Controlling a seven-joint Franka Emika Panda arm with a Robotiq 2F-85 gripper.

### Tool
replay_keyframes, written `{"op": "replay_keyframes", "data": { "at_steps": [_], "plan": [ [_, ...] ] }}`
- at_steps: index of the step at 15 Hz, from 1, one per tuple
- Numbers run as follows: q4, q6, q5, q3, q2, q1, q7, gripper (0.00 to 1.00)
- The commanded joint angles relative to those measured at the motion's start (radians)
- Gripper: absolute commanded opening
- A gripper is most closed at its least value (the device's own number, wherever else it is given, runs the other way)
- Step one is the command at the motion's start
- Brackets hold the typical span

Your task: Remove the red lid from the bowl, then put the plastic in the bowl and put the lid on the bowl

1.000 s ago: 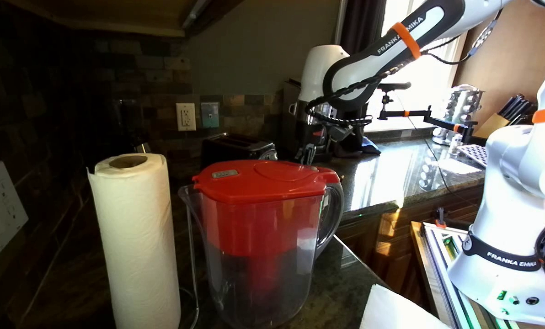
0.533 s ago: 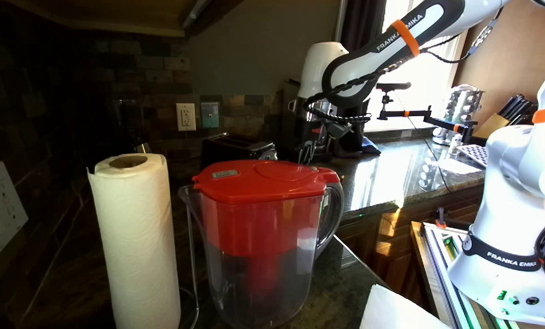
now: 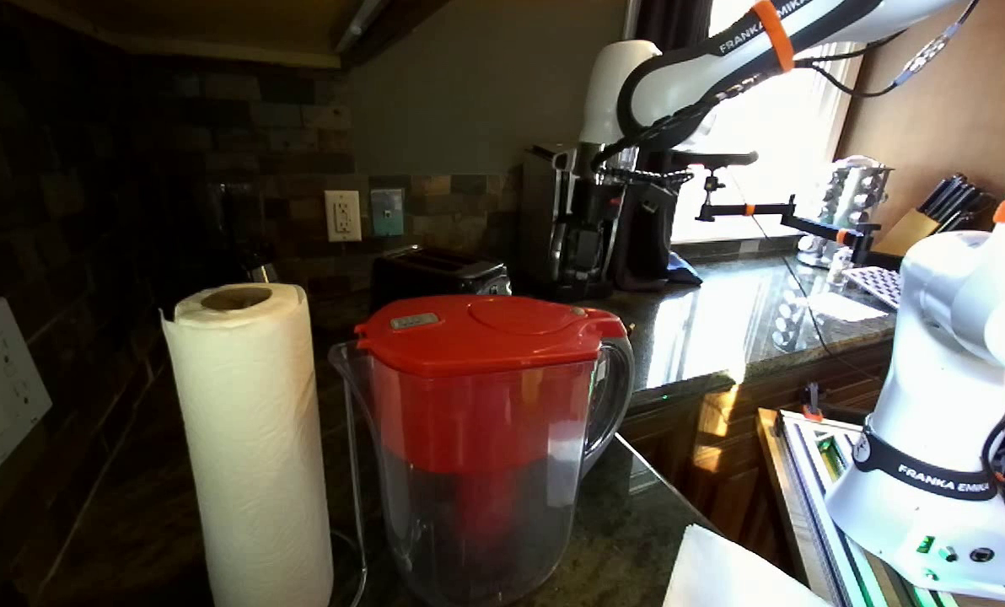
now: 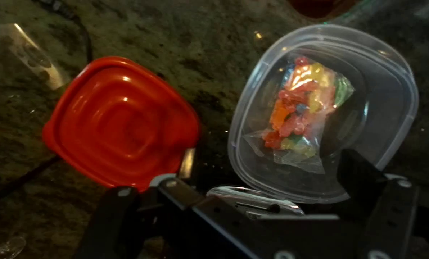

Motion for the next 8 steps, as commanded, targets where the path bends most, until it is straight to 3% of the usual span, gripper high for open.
{"op": "replay_keyframes", "data": {
  "at_steps": [1,2,8],
  "plan": [
    [0.008,-0.013,-0.03,-0.053,-0.029,-0.015,-0.15,1.0],
    [0.009,-0.005,-0.017,-0.036,-0.01,-0.01,-0.089,1.0],
    [0.013,-0.005,-0.017,-0.037,-0.009,-0.01,-0.097,1.0]
  ]
}}
